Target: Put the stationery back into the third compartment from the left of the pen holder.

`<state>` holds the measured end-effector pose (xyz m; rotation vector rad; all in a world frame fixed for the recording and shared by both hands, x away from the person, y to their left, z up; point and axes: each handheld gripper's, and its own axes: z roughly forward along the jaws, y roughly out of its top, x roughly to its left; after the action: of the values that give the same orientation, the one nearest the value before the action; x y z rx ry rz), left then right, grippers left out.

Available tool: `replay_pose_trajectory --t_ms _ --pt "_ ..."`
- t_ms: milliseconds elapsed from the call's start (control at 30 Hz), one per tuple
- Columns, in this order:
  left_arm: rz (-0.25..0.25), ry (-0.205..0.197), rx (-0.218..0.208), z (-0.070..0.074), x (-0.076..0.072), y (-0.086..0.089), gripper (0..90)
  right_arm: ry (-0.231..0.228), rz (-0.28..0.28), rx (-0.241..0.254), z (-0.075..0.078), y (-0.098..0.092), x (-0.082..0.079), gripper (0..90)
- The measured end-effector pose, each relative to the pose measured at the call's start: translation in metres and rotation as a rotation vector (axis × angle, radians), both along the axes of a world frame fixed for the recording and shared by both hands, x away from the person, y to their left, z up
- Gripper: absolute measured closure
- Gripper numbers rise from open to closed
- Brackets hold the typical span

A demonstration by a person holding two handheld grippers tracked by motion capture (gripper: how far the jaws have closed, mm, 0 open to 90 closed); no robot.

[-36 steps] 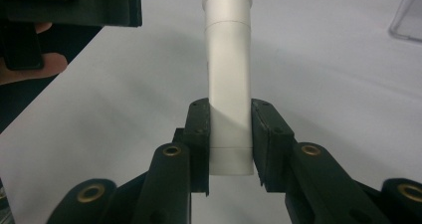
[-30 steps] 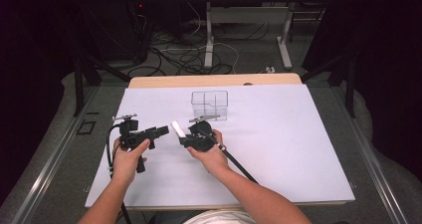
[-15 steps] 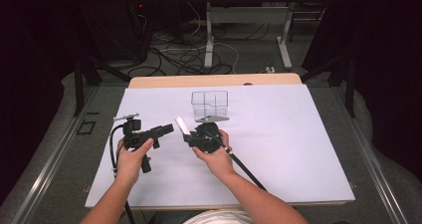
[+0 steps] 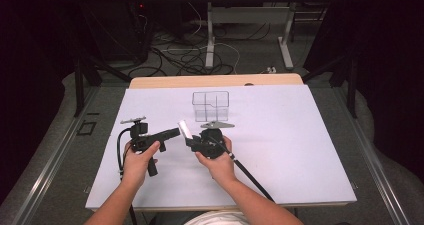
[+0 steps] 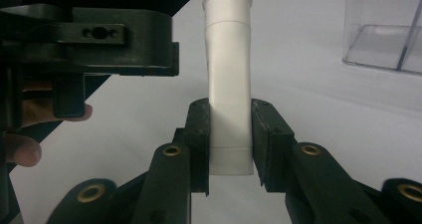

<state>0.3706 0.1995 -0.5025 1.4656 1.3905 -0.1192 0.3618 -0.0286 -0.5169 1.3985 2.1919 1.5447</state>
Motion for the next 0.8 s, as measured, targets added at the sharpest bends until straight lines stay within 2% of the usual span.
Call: replay_pose_trajectory --t_ms 33,200,233,300,433,467,500,600,700,800 --pt "-0.017 0.0 0.01 -0.001 0.001 0.002 43.0 -0.005 0.004 -0.003 0.0 0.001 -0.001 71.2" --pt "-0.019 0.006 -0.013 -0.003 0.001 -0.001 44.5 -0.015 0.021 0.001 0.001 0.005 -0.006 71.2" --pt "-0.021 0.012 -0.024 -0.003 0.001 -0.003 45.0 -0.001 0.025 -0.016 0.002 0.005 -0.007 71.2" --pt "-0.025 0.005 -0.026 -0.003 0.001 -0.003 46.3 -0.018 0.025 0.005 0.001 0.007 -0.008 71.2" --pt "-0.026 0.02 -0.044 -0.003 0.0 -0.006 48.1 -0.021 0.037 0.008 0.001 0.01 -0.01 71.2" --pt "-0.023 0.011 -0.044 -0.004 0.001 -0.006 49.0 -0.022 0.04 0.007 0.001 0.01 -0.011 71.1" --pt "-0.025 0.015 -0.045 -0.004 0.0 -0.006 49.5 -0.014 0.045 -0.005 0.002 0.011 -0.012 71.1" --pt "-0.021 0.034 -0.056 -0.003 0.0 -0.008 50.8 -0.03 0.052 0.008 0.001 0.013 -0.013 71.1" --pt "-0.028 0.034 -0.052 -0.003 0.0 -0.008 52.1 -0.013 0.064 -0.002 0.002 0.014 -0.014 71.1" --pt "-0.026 0.034 -0.048 -0.004 0.001 -0.007 54.0 -0.03 0.067 0.014 0.0 0.017 -0.016 71.1"
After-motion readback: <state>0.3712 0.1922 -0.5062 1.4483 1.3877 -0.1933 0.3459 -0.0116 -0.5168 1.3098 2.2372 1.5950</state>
